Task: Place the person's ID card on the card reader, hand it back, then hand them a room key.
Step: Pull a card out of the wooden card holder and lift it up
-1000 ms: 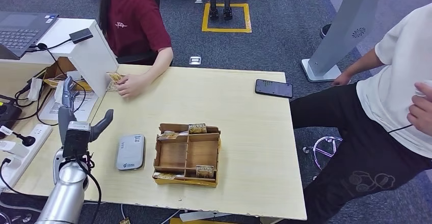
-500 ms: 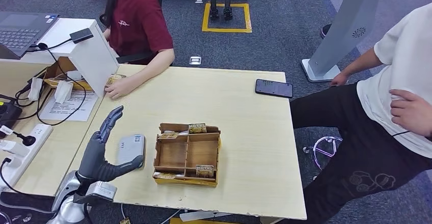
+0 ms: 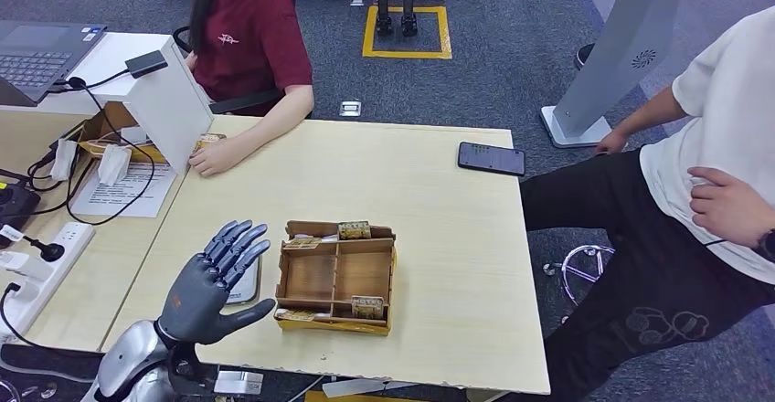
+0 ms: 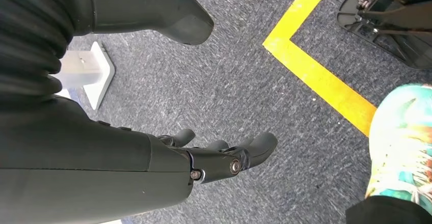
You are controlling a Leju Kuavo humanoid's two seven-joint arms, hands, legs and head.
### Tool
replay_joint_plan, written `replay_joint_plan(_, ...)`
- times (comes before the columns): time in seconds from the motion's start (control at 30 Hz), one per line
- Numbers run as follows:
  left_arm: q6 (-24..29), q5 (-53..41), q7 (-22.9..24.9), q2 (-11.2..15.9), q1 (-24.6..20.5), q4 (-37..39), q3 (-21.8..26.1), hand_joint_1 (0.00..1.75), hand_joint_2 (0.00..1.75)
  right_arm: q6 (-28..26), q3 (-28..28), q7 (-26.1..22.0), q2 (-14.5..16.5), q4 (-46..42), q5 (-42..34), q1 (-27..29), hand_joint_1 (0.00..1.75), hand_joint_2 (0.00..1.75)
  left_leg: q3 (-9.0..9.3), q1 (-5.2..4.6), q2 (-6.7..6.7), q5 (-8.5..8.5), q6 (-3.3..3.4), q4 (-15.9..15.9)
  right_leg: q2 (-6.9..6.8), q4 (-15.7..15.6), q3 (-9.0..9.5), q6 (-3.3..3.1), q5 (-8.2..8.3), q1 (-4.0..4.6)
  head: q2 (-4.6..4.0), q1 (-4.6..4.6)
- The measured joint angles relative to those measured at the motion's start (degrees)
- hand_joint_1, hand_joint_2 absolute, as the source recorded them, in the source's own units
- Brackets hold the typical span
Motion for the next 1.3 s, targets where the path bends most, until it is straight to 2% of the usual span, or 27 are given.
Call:
replay_joint_plan(0.13,1.6,-0.8,1.1,1.2,-0.7,2.5,-3.7,0.0,1.75,0.0,0.2,0.0,-0.2,0.0,0.1,-0.1,0.0,1.75,0.0,0.0,0.01,0.0,0.0,0.0,0.01,0.0,-0.01,0.0,0.0,0.0,0.01,0.01)
replay_joint_plan(0.4,1.7,-0.4,2.0,3.0,-1.1,4.8,-6.9,0.0,1.75,0.1,0.2,0.3,-0.5,0.0,0.1,-0.1,0.0,1.75,-0.01,0.0,0.01,0.0,0.0,0.0,0.0,0.0,-0.02,0.0,0.0,0.0,0.01,-0.01)
replay_joint_plan(1.3,-0.1,0.3,2.9,4.6,-2.5,8.2,-10.1,0.0,1.75,0.0,0.5,0.0,-0.7,0.0,0.3,-0.1,0.0,1.75,-0.01,0.0,0.0,0.0,0.0,0.0,0.0,0.0,-0.01,0.0,0.0,0.0,0.02,-0.01)
